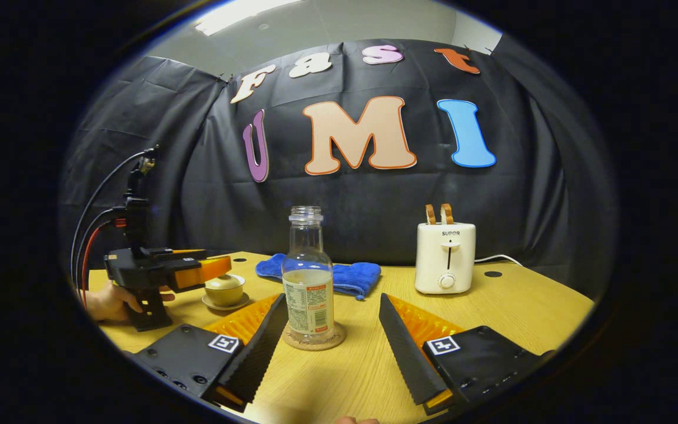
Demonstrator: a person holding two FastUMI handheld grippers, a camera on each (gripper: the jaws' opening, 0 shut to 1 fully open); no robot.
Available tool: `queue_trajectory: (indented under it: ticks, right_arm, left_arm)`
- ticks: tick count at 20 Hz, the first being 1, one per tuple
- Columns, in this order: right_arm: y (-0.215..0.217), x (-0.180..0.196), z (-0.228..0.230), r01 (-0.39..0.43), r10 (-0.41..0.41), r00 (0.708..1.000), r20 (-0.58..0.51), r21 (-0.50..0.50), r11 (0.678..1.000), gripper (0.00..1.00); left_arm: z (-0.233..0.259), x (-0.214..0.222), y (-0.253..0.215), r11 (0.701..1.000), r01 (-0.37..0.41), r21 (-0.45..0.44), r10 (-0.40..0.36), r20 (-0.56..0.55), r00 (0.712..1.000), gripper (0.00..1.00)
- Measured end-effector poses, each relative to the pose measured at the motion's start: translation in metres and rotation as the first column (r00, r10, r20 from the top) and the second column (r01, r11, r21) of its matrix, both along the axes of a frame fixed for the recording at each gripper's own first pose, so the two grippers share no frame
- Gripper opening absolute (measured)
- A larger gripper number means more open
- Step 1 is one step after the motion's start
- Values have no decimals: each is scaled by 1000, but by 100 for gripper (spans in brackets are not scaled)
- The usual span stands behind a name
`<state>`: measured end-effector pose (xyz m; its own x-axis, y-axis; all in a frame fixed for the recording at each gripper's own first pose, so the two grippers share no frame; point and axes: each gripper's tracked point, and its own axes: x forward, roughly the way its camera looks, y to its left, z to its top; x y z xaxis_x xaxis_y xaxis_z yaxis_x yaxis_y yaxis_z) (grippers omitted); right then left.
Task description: Open the teacup lid with one hand, grasp the water bottle and pour water into the teacup with the other hand; after pouring, place the water bottle on the coaster and then close the teacup lid.
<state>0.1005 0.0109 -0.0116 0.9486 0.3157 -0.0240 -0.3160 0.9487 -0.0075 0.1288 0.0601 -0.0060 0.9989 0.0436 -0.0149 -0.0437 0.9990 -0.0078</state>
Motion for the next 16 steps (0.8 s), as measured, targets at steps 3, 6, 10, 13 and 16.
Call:
queue_trajectory:
  ticks: [3, 6, 10, 13, 16]
  right_arm:
    - [-16, -3, 1, 72, -72, 997, 6, -2, 997, 98]
    - [-26, -14, 3, 131, -131, 991, 10, -3, 991, 98]
    - [-27, -36, 4, 161, -161, 987, 12, -3, 987, 98]
    - [-26, -57, 3, 172, -172, 985, 15, -3, 985, 92]
    - [-21, -73, 4, 183, -183, 983, 13, -4, 983, 92]
  left_arm:
    - [2, -24, -4, 1000, -12, 1, 12, 9, 1000, 96]
    - [4, -48, -14, 1000, -16, 4, 16, 13, 1000, 96]
    - [4, -80, -19, 998, -63, 7, 63, 10, 998, 99]
    - [5, -102, -31, 997, -78, 6, 78, 13, 997, 96]
    - [5, -121, -42, 996, -85, 6, 85, 11, 996, 96]
